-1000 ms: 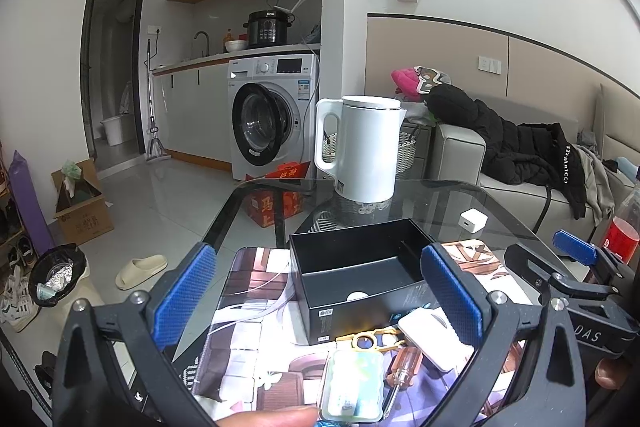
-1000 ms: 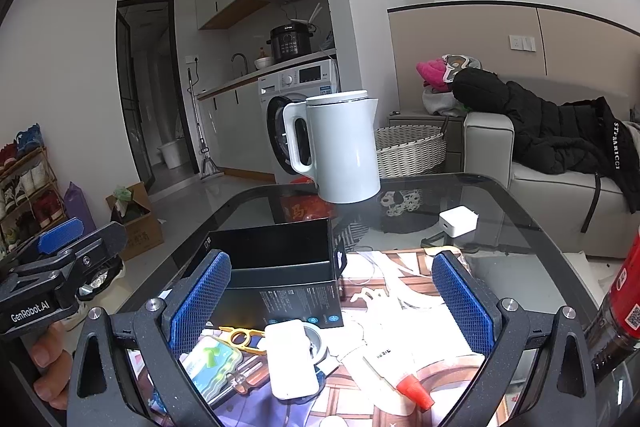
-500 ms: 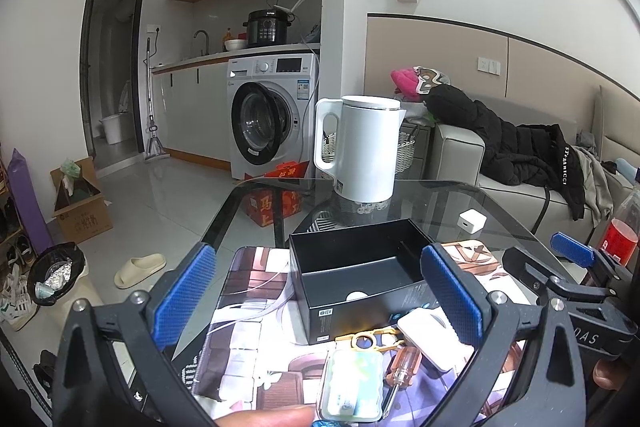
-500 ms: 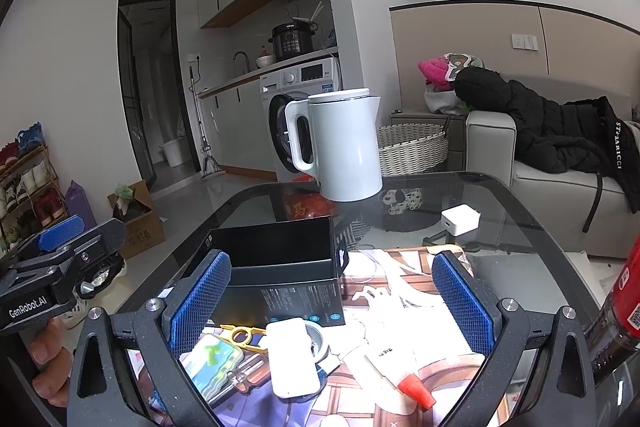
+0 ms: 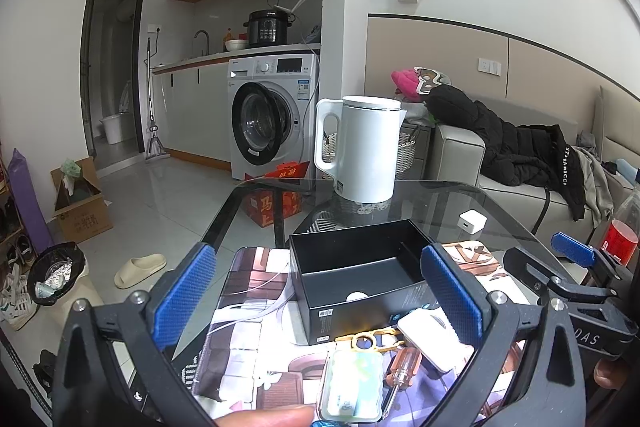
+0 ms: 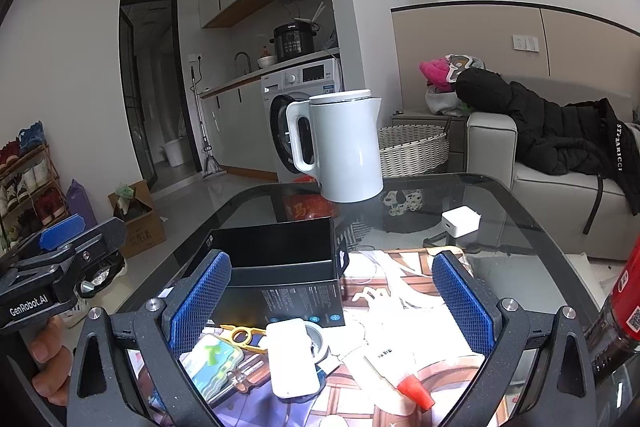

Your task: Organize rigid objects

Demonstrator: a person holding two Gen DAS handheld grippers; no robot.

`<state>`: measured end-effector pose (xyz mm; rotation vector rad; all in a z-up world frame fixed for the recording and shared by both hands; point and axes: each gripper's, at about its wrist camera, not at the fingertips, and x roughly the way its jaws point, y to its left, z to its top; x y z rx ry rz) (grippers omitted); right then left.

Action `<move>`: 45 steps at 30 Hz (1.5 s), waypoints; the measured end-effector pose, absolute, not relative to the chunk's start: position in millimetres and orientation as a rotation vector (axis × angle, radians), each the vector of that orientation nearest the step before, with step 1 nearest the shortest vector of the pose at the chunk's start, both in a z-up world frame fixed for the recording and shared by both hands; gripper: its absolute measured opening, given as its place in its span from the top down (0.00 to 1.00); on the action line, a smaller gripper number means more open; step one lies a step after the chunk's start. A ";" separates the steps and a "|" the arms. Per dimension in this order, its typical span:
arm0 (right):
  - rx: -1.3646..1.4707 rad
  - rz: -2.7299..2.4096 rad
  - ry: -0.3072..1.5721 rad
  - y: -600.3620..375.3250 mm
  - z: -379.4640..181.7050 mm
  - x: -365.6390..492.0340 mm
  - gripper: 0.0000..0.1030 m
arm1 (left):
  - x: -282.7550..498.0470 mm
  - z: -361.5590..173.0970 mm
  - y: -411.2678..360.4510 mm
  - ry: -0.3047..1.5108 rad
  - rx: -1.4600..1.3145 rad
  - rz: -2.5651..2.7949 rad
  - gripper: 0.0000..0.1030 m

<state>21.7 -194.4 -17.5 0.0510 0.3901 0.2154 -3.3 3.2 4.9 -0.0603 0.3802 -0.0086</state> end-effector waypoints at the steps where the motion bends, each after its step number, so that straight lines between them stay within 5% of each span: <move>1: 0.052 0.216 0.391 -194.5 -17.5 21.7 0.00 | -3.2 4.8 2.8 0.379 -0.058 -0.009 0.00; 36: 0.034 0.216 0.374 -199.0 -9.7 22.9 0.00 | -1.7 2.0 0.2 0.392 -0.055 -0.015 0.00; 45: -0.041 0.150 0.452 -208.6 -4.1 41.5 0.00 | 19.6 -15.2 -3.0 0.536 -0.008 0.016 0.00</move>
